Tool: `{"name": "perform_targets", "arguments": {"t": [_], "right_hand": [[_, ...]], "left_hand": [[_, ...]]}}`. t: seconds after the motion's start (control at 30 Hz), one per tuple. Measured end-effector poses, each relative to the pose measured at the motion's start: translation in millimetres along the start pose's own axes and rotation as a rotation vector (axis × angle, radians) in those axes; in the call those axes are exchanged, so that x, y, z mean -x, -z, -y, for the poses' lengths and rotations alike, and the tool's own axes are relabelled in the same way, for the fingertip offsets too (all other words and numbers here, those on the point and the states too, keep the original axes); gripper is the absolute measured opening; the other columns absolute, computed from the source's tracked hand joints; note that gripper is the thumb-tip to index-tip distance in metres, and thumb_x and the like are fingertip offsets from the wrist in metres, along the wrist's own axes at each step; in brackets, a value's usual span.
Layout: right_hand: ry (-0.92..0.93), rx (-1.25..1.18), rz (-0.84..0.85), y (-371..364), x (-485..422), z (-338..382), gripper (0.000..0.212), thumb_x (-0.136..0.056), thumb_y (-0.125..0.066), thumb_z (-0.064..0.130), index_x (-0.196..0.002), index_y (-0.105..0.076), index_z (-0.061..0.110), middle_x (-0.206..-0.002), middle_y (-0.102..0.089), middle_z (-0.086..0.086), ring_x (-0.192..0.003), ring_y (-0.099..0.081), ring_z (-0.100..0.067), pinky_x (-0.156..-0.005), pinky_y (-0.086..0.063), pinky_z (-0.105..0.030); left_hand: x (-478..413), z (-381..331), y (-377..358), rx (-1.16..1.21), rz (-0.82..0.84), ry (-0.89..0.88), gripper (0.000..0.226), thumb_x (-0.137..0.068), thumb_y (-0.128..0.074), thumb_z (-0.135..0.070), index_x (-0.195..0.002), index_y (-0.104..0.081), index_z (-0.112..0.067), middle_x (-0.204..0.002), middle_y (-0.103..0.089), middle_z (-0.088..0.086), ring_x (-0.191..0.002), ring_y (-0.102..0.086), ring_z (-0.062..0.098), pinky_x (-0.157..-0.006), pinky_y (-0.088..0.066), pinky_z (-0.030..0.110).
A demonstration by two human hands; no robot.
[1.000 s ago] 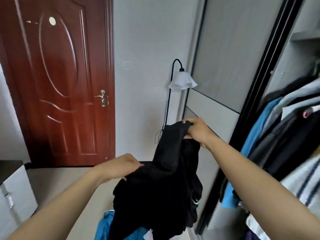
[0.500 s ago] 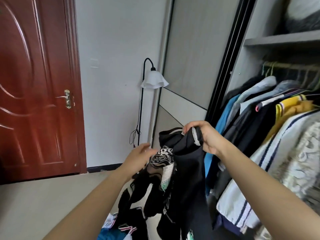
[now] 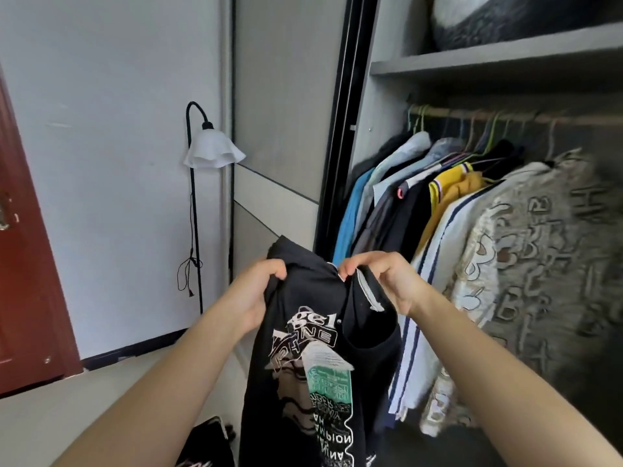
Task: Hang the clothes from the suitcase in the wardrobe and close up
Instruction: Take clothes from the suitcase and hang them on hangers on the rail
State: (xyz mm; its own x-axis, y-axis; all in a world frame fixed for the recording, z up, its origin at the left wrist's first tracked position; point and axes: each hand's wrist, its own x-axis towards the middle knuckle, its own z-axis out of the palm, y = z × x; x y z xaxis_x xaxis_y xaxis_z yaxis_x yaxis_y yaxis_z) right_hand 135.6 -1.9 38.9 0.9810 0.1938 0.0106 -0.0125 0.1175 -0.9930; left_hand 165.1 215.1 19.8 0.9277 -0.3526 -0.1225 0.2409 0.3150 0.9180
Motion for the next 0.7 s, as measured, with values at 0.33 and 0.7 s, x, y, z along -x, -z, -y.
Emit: {"name": "perform_targets", "arguments": {"t": [0.33, 0.7], "right_hand": [[0.138, 0.260, -0.140, 61, 15, 3, 0.032, -0.059, -0.065, -0.013, -0.078, -0.062, 0.013, -0.094, -0.064, -0.003, -0.103, -0.058, -0.019, -0.094, -0.039, -0.033], [-0.330, 1.168, -0.562, 130, 20, -57, 0.015, -0.083, -0.049, -0.001, -0.084, -0.059, 0.010, -0.094, -0.067, -0.017, -0.083, -0.067, -0.030, -0.065, -0.056, -0.032]], "left_hand": [[-20, -23, -72, -0.408, 0.087, 0.157, 0.020, -0.085, -0.064, -0.020, -0.066, -0.061, -0.013, -0.062, -0.066, 0.007, -0.055, -0.059, 0.019, -0.058, -0.047, 0.023], [-43, -39, -97, -0.526, -0.043, -0.236, 0.024, -0.066, -0.063, 0.004, -0.051, -0.051, -0.010, -0.052, -0.047, 0.002, -0.052, -0.044, 0.018, -0.050, -0.032, 0.021]]}}
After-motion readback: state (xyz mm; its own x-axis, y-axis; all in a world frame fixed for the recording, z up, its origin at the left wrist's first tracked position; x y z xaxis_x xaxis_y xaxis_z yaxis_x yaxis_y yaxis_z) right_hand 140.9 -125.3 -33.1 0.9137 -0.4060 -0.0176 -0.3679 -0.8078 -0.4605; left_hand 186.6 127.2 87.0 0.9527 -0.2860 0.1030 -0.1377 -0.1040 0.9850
